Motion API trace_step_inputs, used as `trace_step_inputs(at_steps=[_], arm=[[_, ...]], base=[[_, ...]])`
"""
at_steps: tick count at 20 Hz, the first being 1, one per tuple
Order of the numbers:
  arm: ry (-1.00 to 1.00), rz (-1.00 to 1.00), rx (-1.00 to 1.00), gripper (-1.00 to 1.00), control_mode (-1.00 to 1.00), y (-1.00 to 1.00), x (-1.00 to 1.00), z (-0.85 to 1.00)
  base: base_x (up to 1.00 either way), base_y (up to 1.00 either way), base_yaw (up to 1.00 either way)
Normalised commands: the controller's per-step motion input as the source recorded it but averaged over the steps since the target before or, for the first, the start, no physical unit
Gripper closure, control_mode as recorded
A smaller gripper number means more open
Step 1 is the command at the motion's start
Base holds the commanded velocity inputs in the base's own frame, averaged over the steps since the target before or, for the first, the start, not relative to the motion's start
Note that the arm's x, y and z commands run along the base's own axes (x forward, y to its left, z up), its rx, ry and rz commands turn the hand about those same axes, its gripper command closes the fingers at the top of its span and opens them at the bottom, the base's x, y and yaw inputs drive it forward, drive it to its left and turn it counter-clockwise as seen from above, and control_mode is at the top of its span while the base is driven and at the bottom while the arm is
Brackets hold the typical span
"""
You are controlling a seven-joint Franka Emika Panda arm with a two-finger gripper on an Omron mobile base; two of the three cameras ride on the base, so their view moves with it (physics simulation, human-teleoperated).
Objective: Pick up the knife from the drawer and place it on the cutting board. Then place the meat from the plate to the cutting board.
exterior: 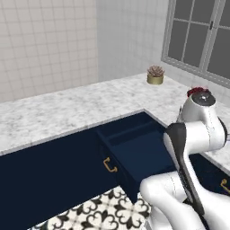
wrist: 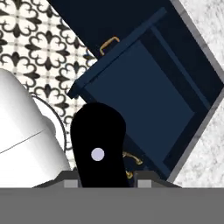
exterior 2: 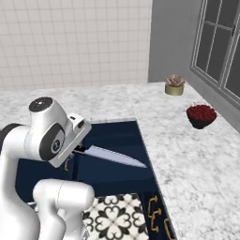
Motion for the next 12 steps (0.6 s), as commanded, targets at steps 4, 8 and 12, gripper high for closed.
trace_step_inputs(at_steps=[4,8,12], arm=[[0.00,0.00,0.00,1.00,1.00,0.00,0.00,0.00],[0.00,0.00,0.00,1.00,1.00,0.00,0.00,0.00],[0.00,0.00,0.00,1.00,1.00,0.00,0.00,0.00]], base=[[-0.83,0.99,0.40],[-0.76,1.00,0.43],[-0.20,0.97,0.66]])
